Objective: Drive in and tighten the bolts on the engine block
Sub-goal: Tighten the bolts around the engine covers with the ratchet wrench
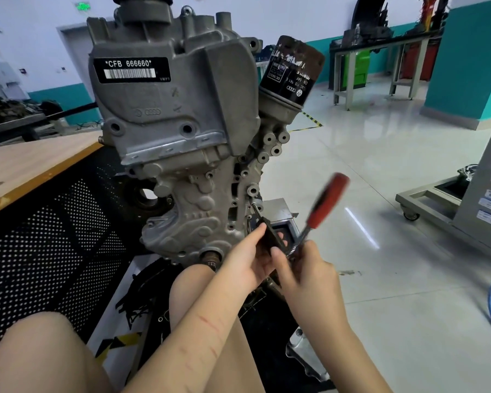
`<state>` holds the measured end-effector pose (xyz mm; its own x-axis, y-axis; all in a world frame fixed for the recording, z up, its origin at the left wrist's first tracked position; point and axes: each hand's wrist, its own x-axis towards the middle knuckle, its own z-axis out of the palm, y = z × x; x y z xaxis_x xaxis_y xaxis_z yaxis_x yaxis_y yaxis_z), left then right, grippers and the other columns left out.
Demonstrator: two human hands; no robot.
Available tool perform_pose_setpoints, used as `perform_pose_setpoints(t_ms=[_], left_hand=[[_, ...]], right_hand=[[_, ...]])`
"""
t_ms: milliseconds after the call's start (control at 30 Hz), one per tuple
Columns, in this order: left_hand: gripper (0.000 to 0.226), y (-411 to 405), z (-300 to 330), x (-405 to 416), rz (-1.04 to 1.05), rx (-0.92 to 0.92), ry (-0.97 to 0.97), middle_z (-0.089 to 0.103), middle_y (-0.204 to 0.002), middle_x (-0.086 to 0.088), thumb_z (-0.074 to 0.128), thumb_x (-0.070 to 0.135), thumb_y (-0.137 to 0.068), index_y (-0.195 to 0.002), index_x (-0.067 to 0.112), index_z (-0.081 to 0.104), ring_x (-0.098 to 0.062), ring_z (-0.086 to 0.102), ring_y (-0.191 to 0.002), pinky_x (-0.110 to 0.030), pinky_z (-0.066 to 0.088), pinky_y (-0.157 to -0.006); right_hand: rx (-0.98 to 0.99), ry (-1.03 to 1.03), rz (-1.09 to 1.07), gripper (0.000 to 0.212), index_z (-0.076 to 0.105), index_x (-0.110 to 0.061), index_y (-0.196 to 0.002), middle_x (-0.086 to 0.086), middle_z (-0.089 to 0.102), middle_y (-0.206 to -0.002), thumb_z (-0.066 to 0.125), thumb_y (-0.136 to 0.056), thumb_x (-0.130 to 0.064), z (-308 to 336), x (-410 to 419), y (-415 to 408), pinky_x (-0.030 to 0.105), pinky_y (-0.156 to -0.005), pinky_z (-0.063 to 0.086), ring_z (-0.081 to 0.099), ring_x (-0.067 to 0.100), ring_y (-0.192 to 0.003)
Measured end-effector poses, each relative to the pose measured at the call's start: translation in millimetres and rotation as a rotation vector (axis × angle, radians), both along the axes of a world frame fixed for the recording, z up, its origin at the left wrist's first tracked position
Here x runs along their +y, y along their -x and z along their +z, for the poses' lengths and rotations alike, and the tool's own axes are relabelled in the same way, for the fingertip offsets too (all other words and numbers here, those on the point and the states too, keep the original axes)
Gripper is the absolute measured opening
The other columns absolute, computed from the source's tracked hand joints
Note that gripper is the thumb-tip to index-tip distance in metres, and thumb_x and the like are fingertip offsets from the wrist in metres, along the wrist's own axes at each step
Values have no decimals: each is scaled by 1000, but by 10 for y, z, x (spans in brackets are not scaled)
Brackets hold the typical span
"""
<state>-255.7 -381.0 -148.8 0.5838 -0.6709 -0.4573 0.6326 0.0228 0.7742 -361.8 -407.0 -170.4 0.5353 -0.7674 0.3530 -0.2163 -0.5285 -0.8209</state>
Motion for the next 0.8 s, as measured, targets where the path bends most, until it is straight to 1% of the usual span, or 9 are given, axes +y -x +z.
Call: perform_pose_setpoints(t_ms=[100,167,267,367,433,533,667,733,800], left_hand=[[22,29,-31,30,-42,-3,29,69,-64,-4,52,25,-93,-83,7,61,-13,66,-53,-19,51,-44],[23,53,-50,25,-63,12,40,71,-67,-4,50,25,-94,-83,8,61,-13,68,-56,-19,53,-48],[25,69,-53,17,-60,10,20,70,-64,-3,50,26,-94,-81,7,61,-12,67,-54,-19,53,-48],[26,79,-15,14,-38,11,-18,67,-56,-4,53,25,-92,-77,4,59,-12,63,-45,-18,49,-41],[25,82,4,-5,-33,5,-49,64,-53,-2,57,27,-90,-75,7,59,-11,61,-43,-20,50,-47],[32,81,9,-25,0,-20,-116,51,-44,2,59,29,-89,-62,14,49,-9,50,-36,-22,41,-53],[35,41,-59,-25,26,-91,-152,49,-36,6,47,25,-96,-62,17,49,-5,47,-30,-16,41,-38],[35,42,-28,8,-9,-30,-136,56,-44,2,59,27,-89,-57,13,58,-9,54,-38,-19,47,-45],[23,52,-11,20,-54,-9,-104,63,-63,-3,63,29,-86,-73,11,63,-14,60,-57,-25,50,-60]], right_hand=[[-138,-386,5,28,49,-17,-81,5,65,-70,52,-87,-44,-45,-34,-30,43,-63,55,65,24,-64],[-153,-428,-1,23,49,-19,-82,5,66,-71,51,-89,-41,-40,-30,-35,44,-64,55,66,24,-64],[-72,-315,-22,29,43,-14,-85,1,59,-70,44,-92,-42,-40,-8,-32,39,-64,49,60,25,-69],[135,-80,-1,27,33,-20,-94,-7,51,-72,35,-93,-47,-73,11,-5,34,-57,38,60,26,-77],[224,97,-4,29,35,-25,-109,-13,46,-73,33,-93,-50,-70,14,24,30,-51,30,58,20,-78],[281,311,-9,46,29,-37,-137,-9,53,-98,32,-94,-51,-64,33,33,26,-54,32,58,15,-84],[278,333,30,51,26,-36,-142,-8,55,-104,32,-94,-50,-106,84,2,27,-59,37,59,15,-89],[247,287,14,49,28,-30,-139,-9,59,-104,32,-94,-50,-133,82,-21,28,-58,34,61,16,-91],[200,176,-3,38,36,-23,-124,-6,61,-93,34,-94,-47,-153,66,-37,31,-57,31,63,22,-86]])
